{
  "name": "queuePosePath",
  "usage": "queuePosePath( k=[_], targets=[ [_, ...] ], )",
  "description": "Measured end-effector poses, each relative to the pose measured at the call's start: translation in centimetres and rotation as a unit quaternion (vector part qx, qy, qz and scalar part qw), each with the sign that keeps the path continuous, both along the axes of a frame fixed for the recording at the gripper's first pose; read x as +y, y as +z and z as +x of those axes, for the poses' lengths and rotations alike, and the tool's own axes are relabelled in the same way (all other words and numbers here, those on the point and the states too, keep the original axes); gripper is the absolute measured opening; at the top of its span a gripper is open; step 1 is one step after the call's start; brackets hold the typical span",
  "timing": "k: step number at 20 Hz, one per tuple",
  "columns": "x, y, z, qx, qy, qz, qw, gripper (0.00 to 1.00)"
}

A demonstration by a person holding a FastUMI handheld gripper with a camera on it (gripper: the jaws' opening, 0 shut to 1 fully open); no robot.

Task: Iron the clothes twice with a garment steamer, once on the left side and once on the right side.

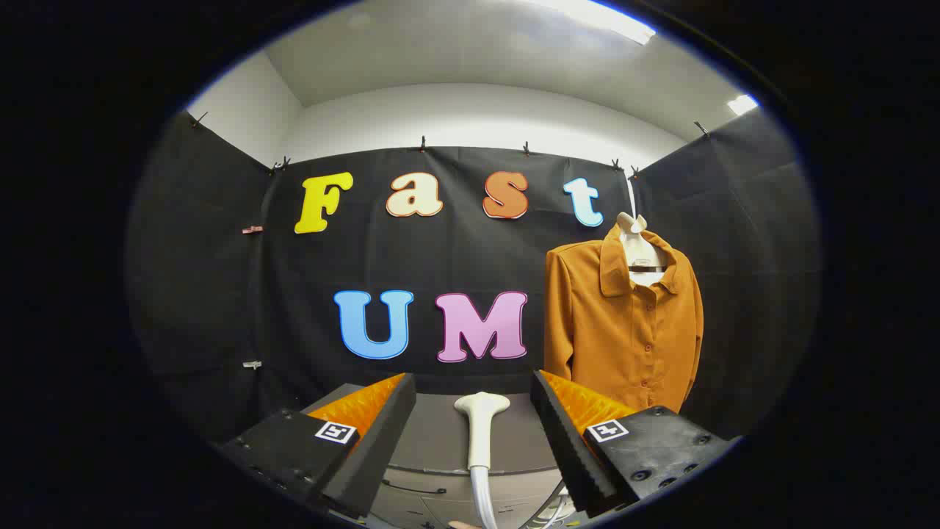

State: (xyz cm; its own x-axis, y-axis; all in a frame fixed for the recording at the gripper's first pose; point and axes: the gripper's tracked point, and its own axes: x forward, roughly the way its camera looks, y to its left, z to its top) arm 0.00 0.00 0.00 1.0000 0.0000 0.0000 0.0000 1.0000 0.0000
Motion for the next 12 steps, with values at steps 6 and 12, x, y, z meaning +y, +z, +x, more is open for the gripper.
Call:
queuePosePath(
  k=[6, 12],
  targets=[
    [-0.29, -0.35, 0.16, 0.005, -0.004, -0.003, 1.0, 0.98],
    [-0.63, -0.95, 0.14, 0.013, -0.015, -0.003, 1.0, 0.98]
  ],
)
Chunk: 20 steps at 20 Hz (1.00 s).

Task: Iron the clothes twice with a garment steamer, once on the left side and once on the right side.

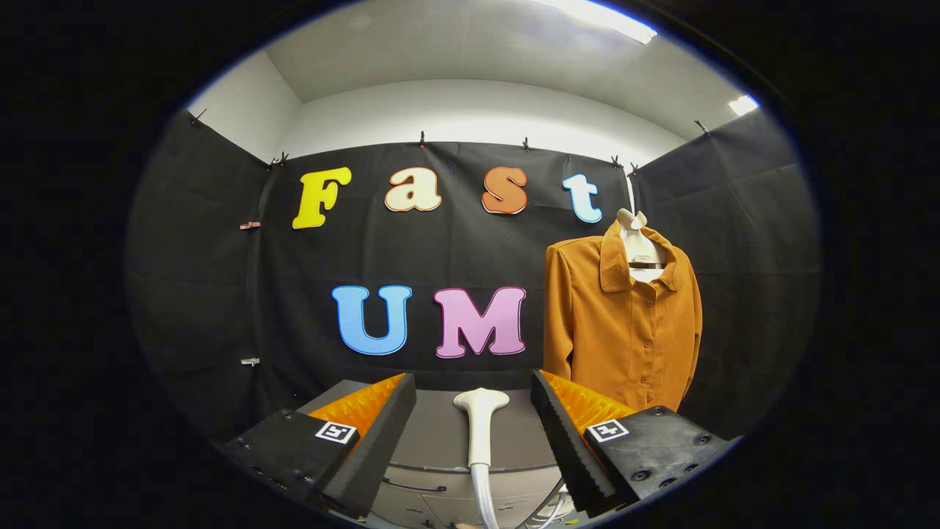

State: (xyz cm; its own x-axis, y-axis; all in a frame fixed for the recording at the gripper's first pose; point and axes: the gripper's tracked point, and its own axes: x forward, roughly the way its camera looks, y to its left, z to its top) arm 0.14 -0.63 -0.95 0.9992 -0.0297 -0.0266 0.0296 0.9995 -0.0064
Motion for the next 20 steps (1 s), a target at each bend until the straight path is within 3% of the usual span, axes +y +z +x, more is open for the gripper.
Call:
queuePosePath(
  k=[20],
  targets=[
    [3.5, -0.9, -1.0, 0.003, -0.019, -0.009, 1.0, 0.98]
  ],
)
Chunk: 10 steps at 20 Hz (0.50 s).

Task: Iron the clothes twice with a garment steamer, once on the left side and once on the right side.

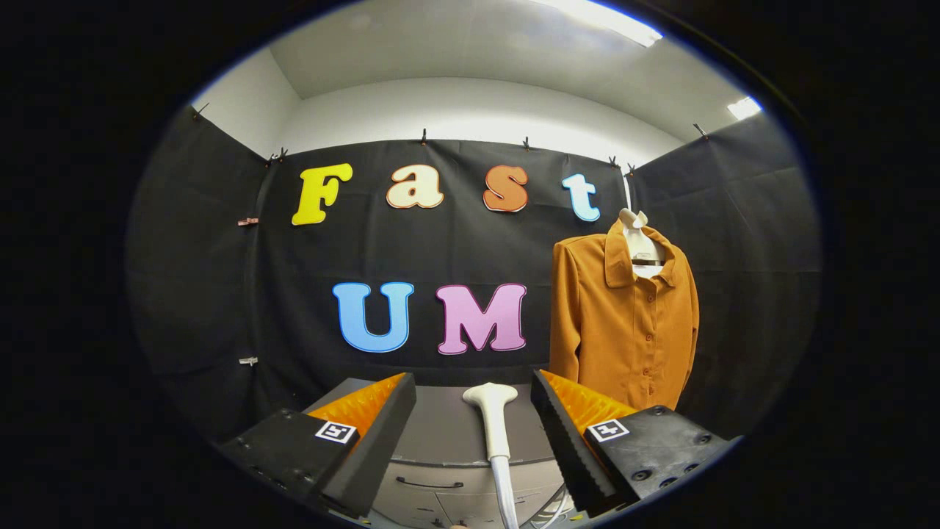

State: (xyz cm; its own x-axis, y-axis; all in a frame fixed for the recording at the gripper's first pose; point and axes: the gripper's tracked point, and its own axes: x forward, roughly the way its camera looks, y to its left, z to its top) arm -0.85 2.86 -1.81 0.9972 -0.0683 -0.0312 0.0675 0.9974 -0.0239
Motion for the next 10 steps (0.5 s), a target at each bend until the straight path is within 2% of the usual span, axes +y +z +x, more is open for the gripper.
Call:
queuePosePath(
  k=[7, 10],
  targets=[
    [0.1, -2.6, 0.2, 0.025, -0.026, 0.008, 0.999, 0.98],
    [-0.8, -4.1, 1.9, 0.045, -0.027, 0.016, 0.998, 0.98]
  ],
)
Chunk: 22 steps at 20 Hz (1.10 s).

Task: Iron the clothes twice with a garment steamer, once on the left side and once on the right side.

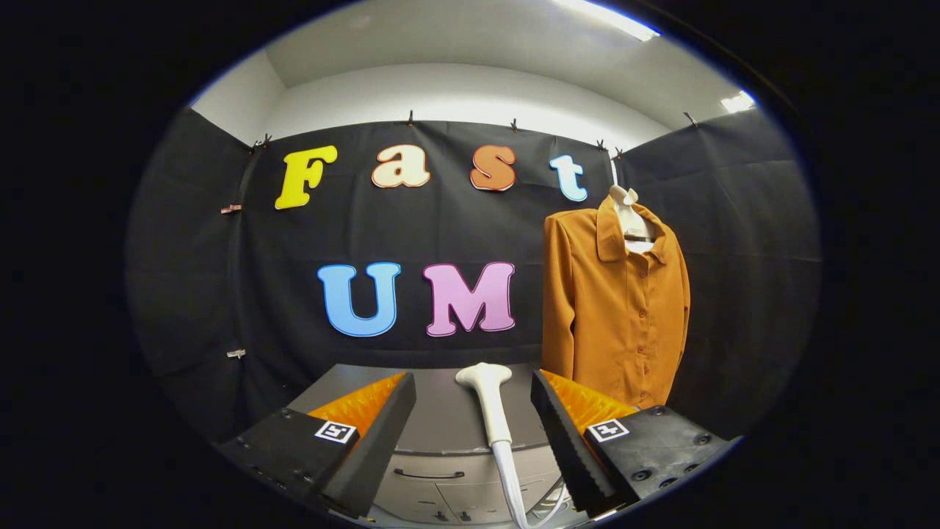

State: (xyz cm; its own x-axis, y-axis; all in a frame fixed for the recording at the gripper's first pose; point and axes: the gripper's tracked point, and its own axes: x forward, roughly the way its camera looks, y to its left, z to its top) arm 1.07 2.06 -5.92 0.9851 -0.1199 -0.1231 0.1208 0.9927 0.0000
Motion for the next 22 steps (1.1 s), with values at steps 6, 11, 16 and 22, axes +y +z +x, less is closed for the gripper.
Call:
queuePosePath(
  k=[6, 11, 16, 22],
  targets=[
    [-2.3, -4.7, 6.1, 0.059, 0.023, 0.013, 0.998, 0.99],
    [-3.0, -9.2, 11.4, 0.114, 0.05, 0.017, 0.992, 0.97],
    [-3.0, -12.8, 14.7, 0.162, 0.057, 0.011, 0.985, 0.97],
    [-4.2, -17.8, 16.2, 0.242, 0.04, 0.011, 0.969, 0.92]
  ],
)
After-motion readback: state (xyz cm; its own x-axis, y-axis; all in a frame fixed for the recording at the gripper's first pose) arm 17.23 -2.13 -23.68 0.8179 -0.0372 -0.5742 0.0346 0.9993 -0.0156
